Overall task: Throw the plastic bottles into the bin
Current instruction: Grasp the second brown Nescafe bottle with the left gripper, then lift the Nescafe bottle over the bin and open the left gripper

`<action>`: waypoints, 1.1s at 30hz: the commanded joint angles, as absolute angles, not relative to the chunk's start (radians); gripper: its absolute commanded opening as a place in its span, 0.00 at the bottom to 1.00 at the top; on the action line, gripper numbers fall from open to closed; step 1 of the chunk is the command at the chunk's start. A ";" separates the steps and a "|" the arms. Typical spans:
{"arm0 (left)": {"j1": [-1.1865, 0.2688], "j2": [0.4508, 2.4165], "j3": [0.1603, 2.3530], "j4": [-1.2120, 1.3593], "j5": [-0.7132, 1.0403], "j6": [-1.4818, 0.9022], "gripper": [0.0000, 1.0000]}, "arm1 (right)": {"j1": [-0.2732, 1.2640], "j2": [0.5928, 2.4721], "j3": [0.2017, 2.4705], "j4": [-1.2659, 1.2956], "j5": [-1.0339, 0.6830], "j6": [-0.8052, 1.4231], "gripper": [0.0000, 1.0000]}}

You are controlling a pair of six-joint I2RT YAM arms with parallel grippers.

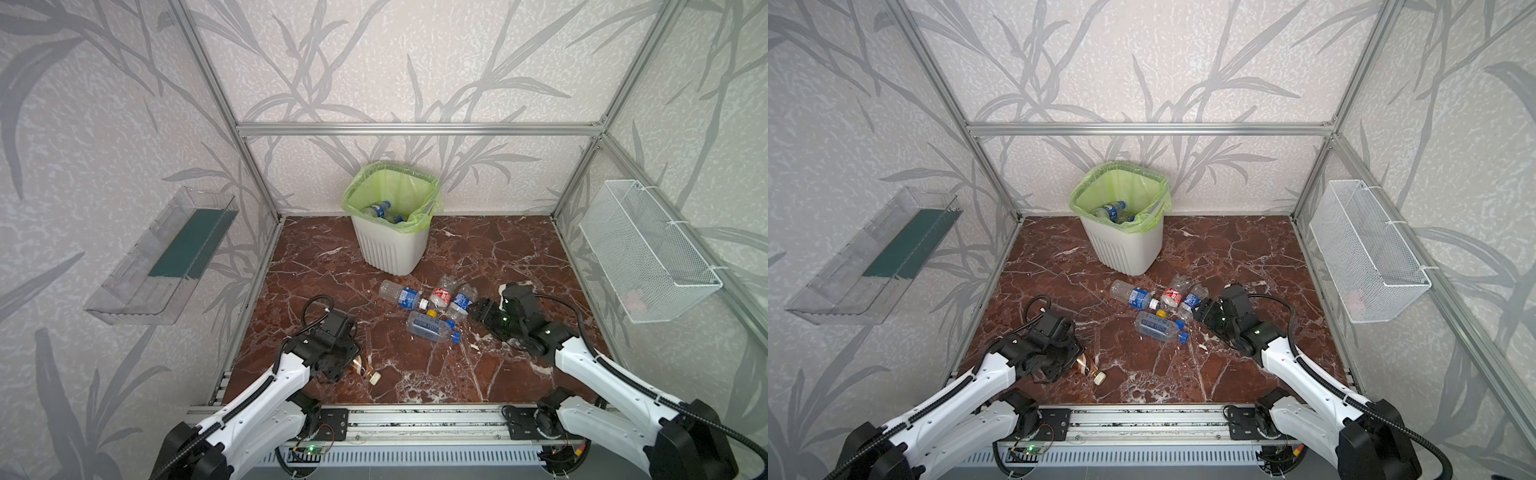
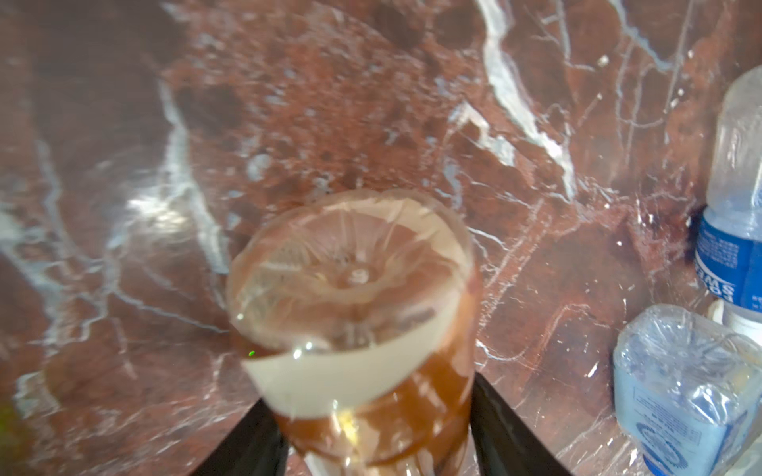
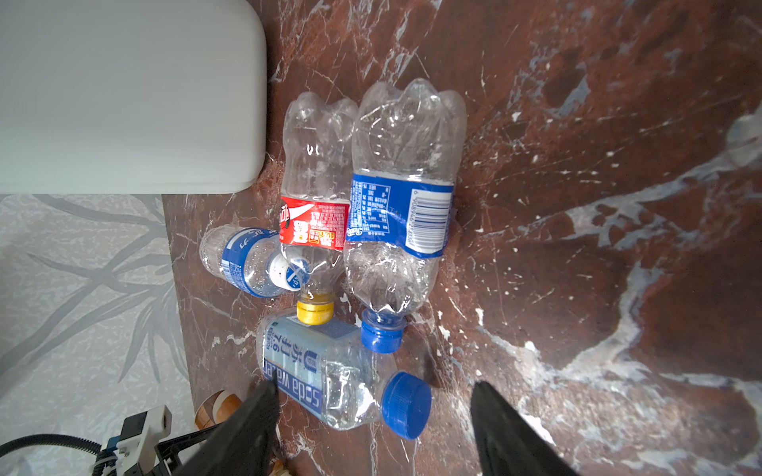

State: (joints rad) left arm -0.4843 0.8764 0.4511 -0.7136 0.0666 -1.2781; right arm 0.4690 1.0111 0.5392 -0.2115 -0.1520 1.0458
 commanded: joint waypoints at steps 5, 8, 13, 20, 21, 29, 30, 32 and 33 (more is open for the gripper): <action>-0.478 0.867 0.429 -0.767 0.055 -1.305 0.75 | 0.465 1.028 0.564 -0.198 -0.161 1.032 0.73; -0.479 0.864 0.425 -0.765 0.060 -1.311 0.75 | 0.465 1.026 0.564 -0.199 -0.160 1.032 0.73; -0.479 0.863 0.412 -0.747 0.067 -1.320 0.69 | 0.464 1.029 0.566 -0.199 -0.158 1.031 0.73; -0.478 0.863 0.399 -0.728 0.071 -1.331 0.63 | 0.465 1.040 0.569 -0.196 -0.161 1.031 0.73; -0.478 0.861 0.398 -0.728 0.072 -1.333 0.62 | 0.465 1.040 0.569 -0.196 -0.161 1.030 0.73; -0.467 0.834 0.408 -0.735 0.082 -1.336 0.56 | 0.465 1.045 0.572 -0.197 -0.161 1.031 0.72; -0.463 0.829 0.411 -0.738 0.086 -1.337 0.56 | 0.465 1.045 0.574 -0.198 -0.161 1.031 0.72; -0.456 0.813 0.416 -0.742 0.093 -1.338 0.55 | 0.465 1.046 0.573 -0.198 -0.161 1.031 0.72; -0.451 0.803 0.423 -0.749 0.095 -1.337 0.55 | 0.464 1.046 0.574 -0.198 -0.160 1.032 0.72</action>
State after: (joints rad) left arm -0.4633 0.8276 0.4168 -0.7200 0.0875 -1.3186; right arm 0.4686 1.0416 0.5430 -0.2062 -0.1585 1.0431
